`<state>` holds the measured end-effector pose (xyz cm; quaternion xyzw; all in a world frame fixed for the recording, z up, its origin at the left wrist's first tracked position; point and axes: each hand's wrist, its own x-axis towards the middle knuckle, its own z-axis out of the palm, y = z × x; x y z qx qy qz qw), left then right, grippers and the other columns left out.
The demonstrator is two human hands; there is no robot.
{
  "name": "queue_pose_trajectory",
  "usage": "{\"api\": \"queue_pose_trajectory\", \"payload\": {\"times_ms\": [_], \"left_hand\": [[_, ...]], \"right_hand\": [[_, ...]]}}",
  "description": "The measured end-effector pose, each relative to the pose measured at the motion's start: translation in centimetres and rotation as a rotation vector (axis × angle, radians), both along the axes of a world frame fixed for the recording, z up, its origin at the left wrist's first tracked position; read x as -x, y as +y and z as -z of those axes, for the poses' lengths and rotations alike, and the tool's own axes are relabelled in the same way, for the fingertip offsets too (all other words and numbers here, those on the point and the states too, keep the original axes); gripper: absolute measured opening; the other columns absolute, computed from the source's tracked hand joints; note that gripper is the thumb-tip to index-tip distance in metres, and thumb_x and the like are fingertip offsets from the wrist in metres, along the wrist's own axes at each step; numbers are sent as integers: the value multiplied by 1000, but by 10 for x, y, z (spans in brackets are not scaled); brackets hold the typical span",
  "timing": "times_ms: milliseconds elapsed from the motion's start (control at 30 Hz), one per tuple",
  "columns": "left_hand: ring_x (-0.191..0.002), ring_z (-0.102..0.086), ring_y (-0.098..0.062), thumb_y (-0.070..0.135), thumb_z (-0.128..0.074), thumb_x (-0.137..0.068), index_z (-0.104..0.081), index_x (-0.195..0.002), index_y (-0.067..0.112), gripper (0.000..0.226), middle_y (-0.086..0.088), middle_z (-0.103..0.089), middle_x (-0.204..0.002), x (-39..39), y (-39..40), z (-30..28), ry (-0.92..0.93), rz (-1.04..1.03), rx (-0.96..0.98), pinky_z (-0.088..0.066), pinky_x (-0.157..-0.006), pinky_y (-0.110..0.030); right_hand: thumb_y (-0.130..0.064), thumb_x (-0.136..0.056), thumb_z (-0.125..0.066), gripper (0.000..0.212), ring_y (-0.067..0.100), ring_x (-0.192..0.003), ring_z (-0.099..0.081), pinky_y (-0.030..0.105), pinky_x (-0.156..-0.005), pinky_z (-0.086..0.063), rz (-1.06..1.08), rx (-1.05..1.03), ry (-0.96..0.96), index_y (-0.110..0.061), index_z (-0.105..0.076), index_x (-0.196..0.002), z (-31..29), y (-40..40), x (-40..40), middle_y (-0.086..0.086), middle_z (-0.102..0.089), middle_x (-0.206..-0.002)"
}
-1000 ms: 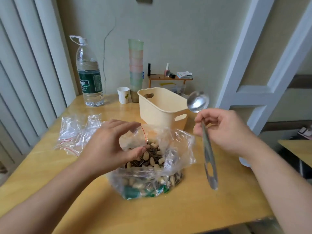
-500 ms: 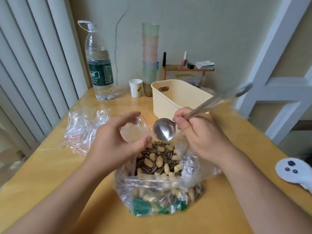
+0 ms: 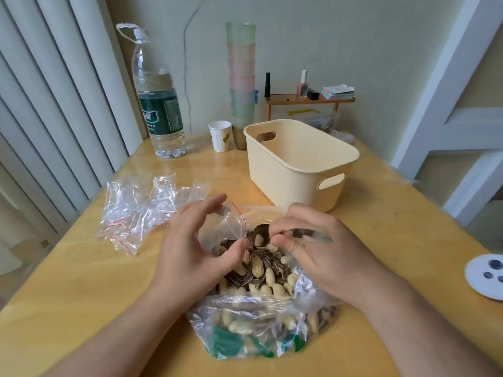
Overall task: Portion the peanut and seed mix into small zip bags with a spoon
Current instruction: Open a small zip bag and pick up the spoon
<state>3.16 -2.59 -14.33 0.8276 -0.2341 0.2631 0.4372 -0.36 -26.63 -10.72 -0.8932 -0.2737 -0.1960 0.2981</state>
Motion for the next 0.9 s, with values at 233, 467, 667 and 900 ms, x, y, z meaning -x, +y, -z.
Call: {"api": "queue_pose_trajectory", "payload": {"times_ms": [233, 467, 667, 900], "left_hand": [[-117, -62, -7, 47, -79, -75, -62, -128, 33, 58, 17, -68, -115, 5, -5, 0, -17, -24, 72, -48, -102, -29], [-123, -62, -11, 50, -79, -76, -59, -134, 33, 64, 12, -70, -120, 6, -3, -3, 2, -3, 146, -44, -106, -25], [-125, -61, -11, 52, -80, -74, -61, -141, 30, 73, 16, -68, -124, 5, 6, -8, 15, -19, 93, -45, -106, -22], [-119, -61, -13, 53, -84, -70, -67, -129, 32, 65, 31, -61, -120, 1, 1, -7, -16, 19, -4, -52, -101, -44]], "right_hand": [[-46, -107, -45, 41, 12, -75, -60, 42, -71, -52, 36, -8, 66, -20, -68, -85, 8, 14, 0, -9, -62, -83], [-45, -102, -58, 26, 10, -69, -70, 44, -73, -60, 209, -222, 348, -29, -76, -90, 7, 9, -2, -16, -73, -77], [-38, -102, -59, 21, 9, -71, -72, 45, -74, -62, 272, -440, 275, -31, -71, -86, 3, 0, -8, -11, -74, -81], [-31, -103, -58, 20, 20, -64, -72, 41, -63, -59, 309, -593, 140, -29, -68, -87, -13, -11, -6, 1, -73, -71]]}}
